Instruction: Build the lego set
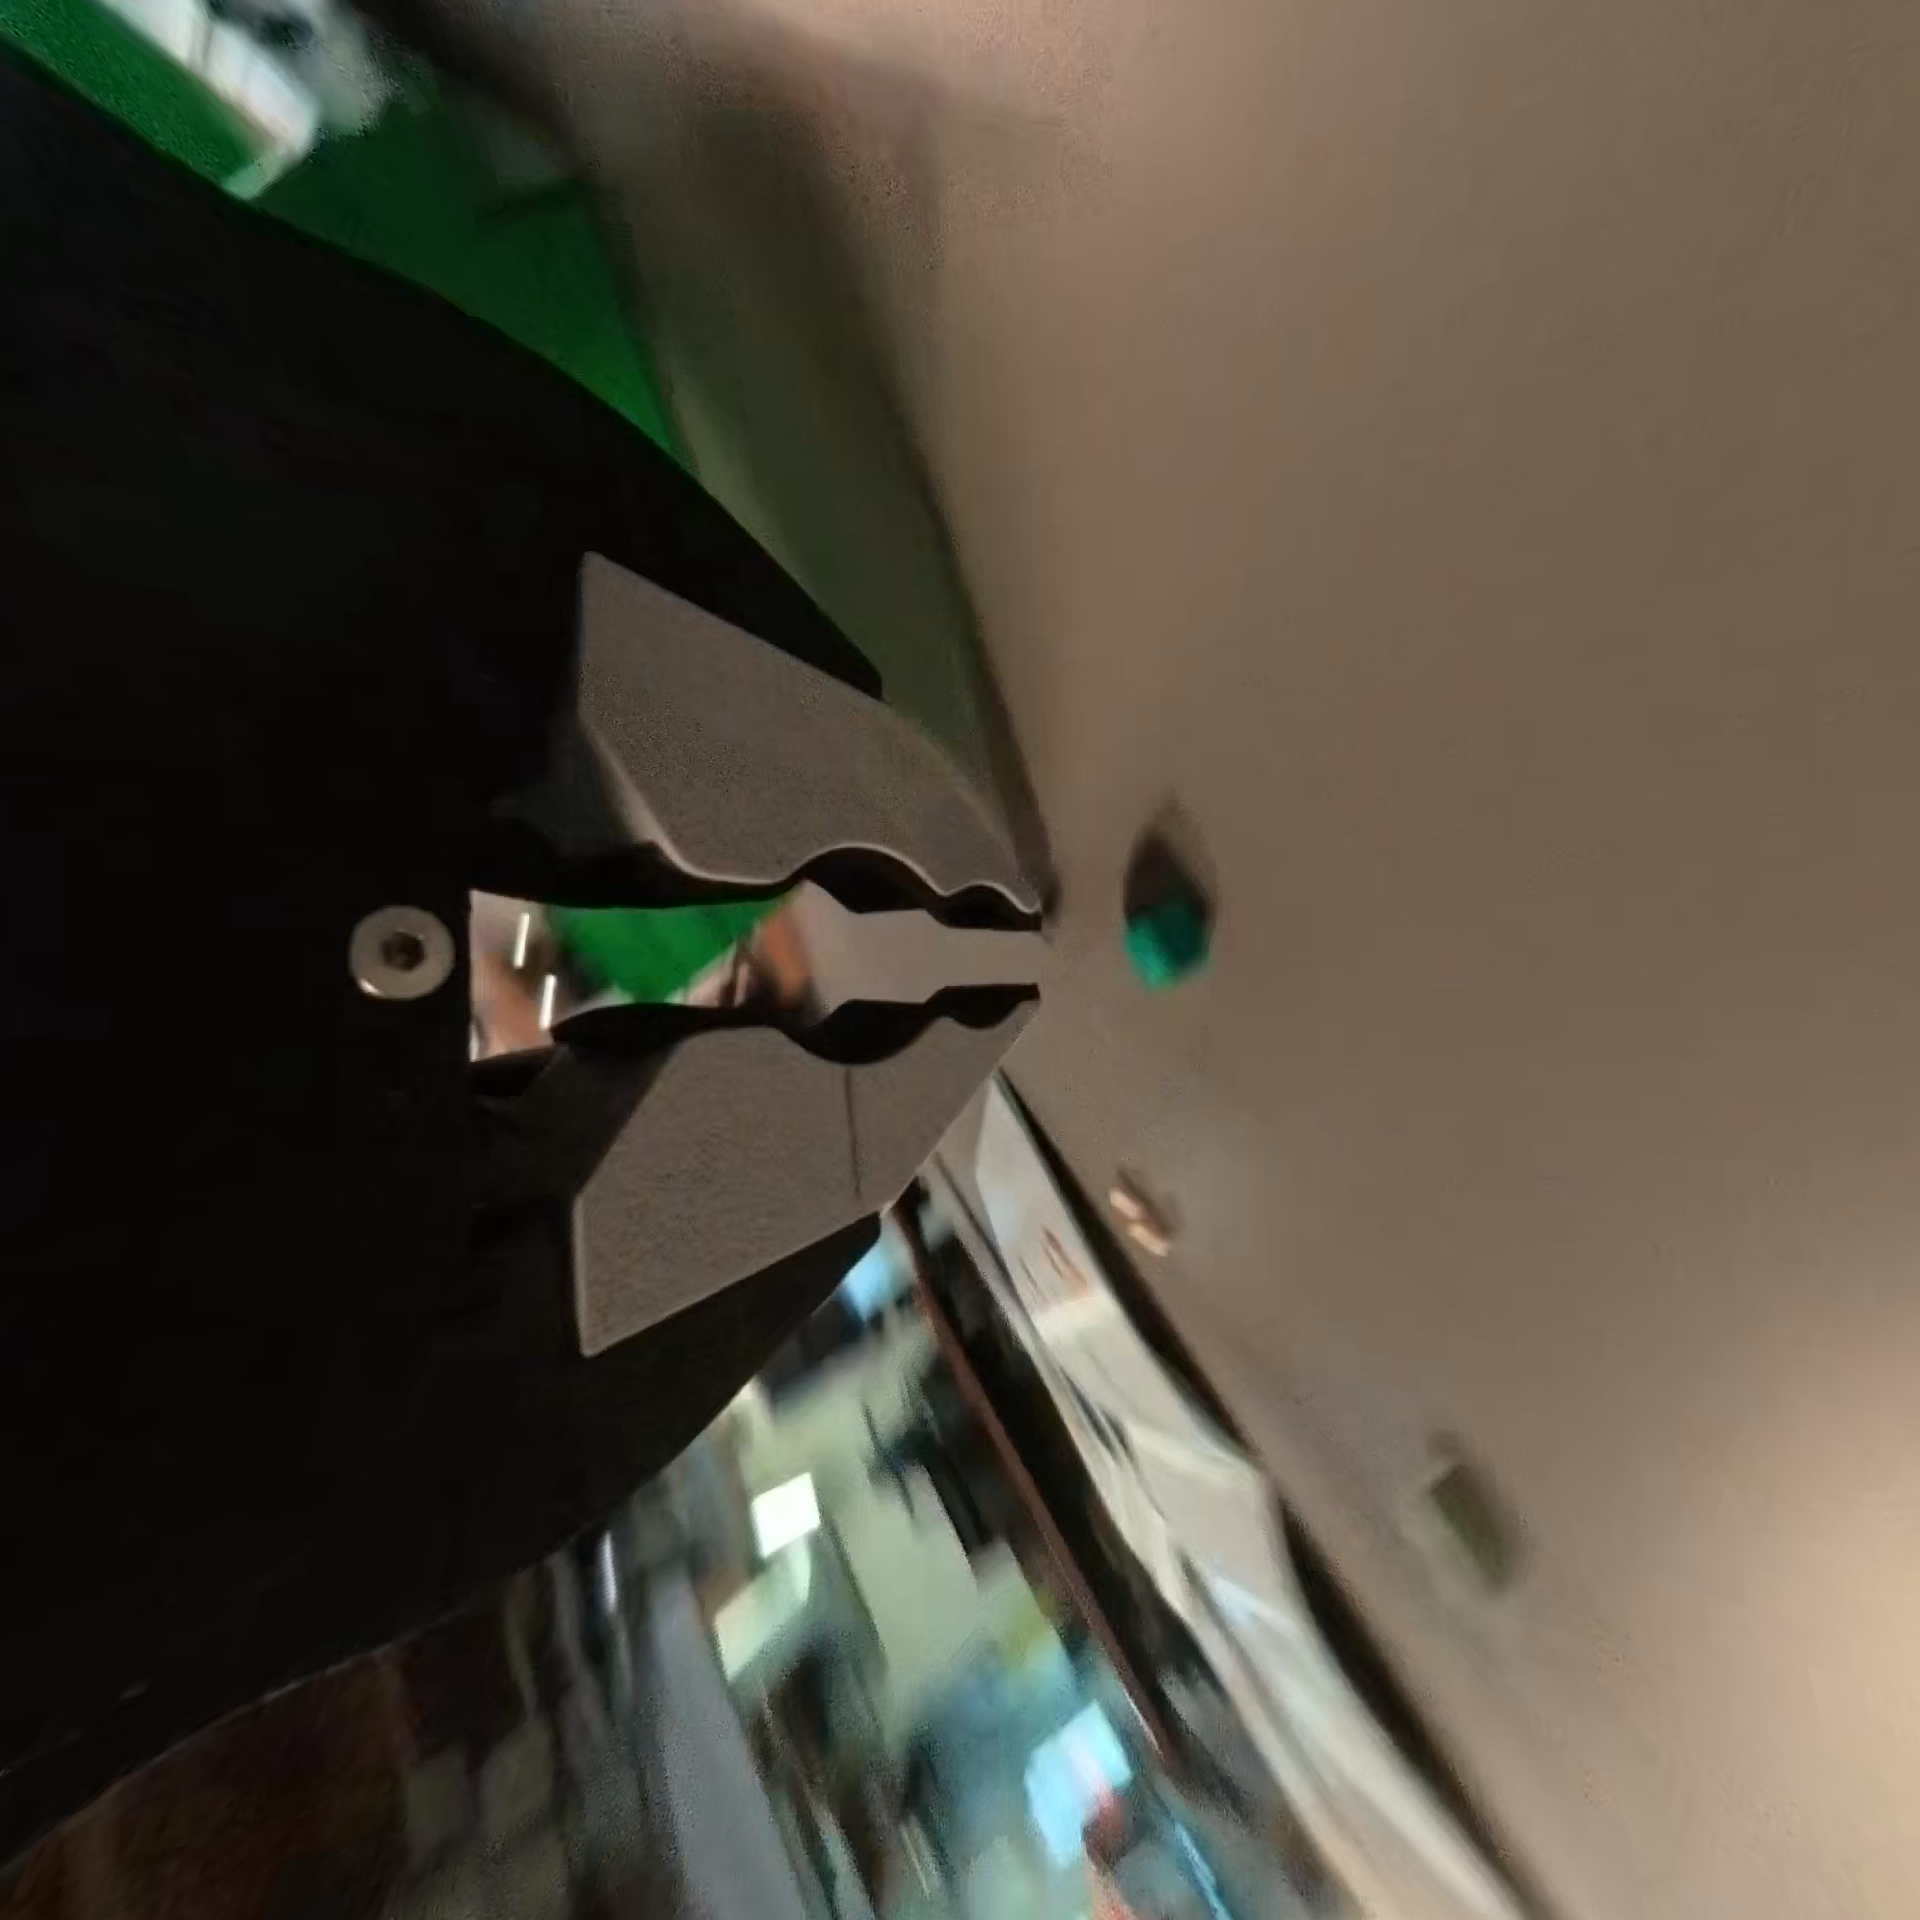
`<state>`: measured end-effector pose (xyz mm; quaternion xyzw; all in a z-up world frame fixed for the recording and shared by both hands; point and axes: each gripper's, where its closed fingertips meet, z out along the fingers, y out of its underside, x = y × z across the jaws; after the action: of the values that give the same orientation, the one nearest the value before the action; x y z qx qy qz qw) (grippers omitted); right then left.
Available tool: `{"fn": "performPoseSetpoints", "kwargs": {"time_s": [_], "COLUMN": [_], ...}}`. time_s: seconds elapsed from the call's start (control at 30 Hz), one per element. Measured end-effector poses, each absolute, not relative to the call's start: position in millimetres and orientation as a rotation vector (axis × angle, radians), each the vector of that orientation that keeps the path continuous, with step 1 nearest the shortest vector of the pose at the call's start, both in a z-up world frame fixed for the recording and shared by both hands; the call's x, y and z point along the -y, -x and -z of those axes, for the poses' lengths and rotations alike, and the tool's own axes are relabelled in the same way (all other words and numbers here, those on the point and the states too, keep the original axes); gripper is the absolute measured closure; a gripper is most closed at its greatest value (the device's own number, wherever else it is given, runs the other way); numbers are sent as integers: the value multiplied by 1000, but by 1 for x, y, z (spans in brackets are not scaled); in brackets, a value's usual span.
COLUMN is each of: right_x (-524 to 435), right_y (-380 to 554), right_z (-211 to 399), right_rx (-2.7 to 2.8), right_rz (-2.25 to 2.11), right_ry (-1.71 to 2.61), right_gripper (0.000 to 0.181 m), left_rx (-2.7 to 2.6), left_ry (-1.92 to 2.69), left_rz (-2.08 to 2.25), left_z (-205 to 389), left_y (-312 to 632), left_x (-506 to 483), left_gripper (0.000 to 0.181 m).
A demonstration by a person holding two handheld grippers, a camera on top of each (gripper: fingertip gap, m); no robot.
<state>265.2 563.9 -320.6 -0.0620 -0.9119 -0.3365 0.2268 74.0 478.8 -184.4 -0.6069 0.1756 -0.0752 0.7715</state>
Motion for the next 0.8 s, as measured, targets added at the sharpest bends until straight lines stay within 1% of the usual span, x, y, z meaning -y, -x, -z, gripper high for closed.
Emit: {"fn": "performPoseSetpoints", "kwargs": {"time_s": [0.1,0.17,0.23,0.33,0.4,0.47,0.5,0.8], "right_x": [-562,-550,-551,-558,-563,-569,-571,-577], "right_y": [-254,-238,-220,-208,-207,-207,-206,-195], "right_z": [318,315,307,307,314,321,323,323], "right_rx": [2460,2432,2388,2431,2506,2583,2604,2676], "right_rz": [557,250,81,-17,-3,43,54,38], "right_ry": [854,1104,1232,1345,1371,1364,1356,1346], "right_gripper": [165,159,156,156,157,157,162,164], "left_rx": [-384,-387,-388,-388,-387,-388,-389,-410], "left_ry": [1316,1317,1319,1321,1320,1321,1321,1328], "left_rz": [162,161,162,160,156,154,154,154], "left_z": [185,185,186,186,185,185,185,188], "left_y": [-75,-75,-75,-74,-73,-73,-73,-77], "left_x": [-479,-479,-479,-479,-479,-479,-479,-480], "left_gripper": [148,148,148,148,148,148,148,148]}}
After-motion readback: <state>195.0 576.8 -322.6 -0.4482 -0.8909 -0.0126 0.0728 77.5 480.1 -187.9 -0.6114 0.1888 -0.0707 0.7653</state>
